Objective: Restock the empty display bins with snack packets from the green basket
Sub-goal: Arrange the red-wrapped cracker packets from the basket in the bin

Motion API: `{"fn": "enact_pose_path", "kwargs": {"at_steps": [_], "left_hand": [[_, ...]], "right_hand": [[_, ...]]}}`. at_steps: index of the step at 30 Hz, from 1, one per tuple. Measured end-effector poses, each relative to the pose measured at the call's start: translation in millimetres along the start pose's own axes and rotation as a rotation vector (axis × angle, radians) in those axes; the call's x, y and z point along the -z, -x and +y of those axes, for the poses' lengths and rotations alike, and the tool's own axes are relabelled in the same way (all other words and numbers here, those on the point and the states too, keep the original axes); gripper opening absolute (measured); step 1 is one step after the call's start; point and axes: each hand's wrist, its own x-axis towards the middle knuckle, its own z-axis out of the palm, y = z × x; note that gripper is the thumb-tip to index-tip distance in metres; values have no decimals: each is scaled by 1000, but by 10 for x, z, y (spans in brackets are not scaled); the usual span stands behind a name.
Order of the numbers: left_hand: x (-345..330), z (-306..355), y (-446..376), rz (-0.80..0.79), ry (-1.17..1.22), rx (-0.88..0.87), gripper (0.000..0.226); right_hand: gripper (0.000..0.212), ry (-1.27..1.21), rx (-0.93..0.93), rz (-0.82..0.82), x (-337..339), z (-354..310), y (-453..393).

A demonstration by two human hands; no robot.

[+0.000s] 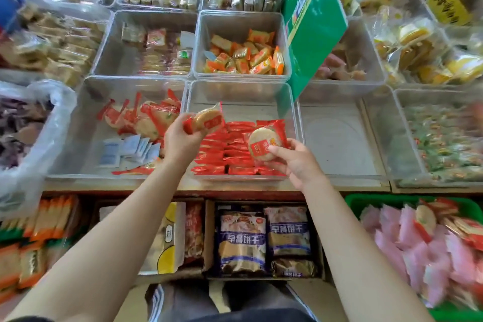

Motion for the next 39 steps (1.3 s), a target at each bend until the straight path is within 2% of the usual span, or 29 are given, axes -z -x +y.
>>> {"fn": "enact_pose_path", "kwargs": {"at_steps": [3,5,7,11,13,17,21,23,24,27,29,31,33,34,36,39], "left_hand": [[-75,-77,-352,131,-200,-226,19],[-122,-165,-596,120,-252,-358,17],[-174,-253,-822,81,-247,-406,17],[-273,-350,-1140,5,-190,-378,20],[-295,-390,-1243,-18,-160,-389,21],[-329,-442,-1329,-15,-129,-407,21],[-358,-453,-1360,-23,-178,-457,22],[-363,-461,-1384,-30,-218,-466,25],[-363,-466,-1390,-37,-238,-476,25],[-364,-473,-1375,-70,-324,-529,23],[-366,-485,-1372,-75,-405,-563,19],[-372,-495,-1378,-84,-460,-579,24],[-378,-495,-1379,-92,-487,-569,34],[-377,-487,-1377,-91,-501,-558,38],[-366,-460,-1355,-140,-554,-492,54],[-363,-444,-1320,-246,-641,-412,83]], "right_hand": [[23,223,133,178,-247,-61,-236],[22,472,268,266,-412,-110,-374],[21,659,399,304,-578,-178,-529],[22,926,577,318,-866,-213,-978],[26,1044,576,276,-990,-189,-1217],[36,1215,465,86,-1290,-44,-1630],[38,1384,169,-131,-1502,53,-1836],[40,1363,138,-137,-1497,-35,-1854],[39,1314,203,-89,-1473,-111,-1842],[35,1096,553,108,-1408,-332,-1757],[47,1081,726,32,-1465,-439,-1659],[50,1272,791,-114,-1586,-455,-1636],[39,1398,779,-158,-1653,-414,-1665],[31,1357,762,-139,-1641,-415,-1687],[16,1153,687,-41,-1526,-455,-1716],[7,917,500,126,-1255,-494,-1747]]}}
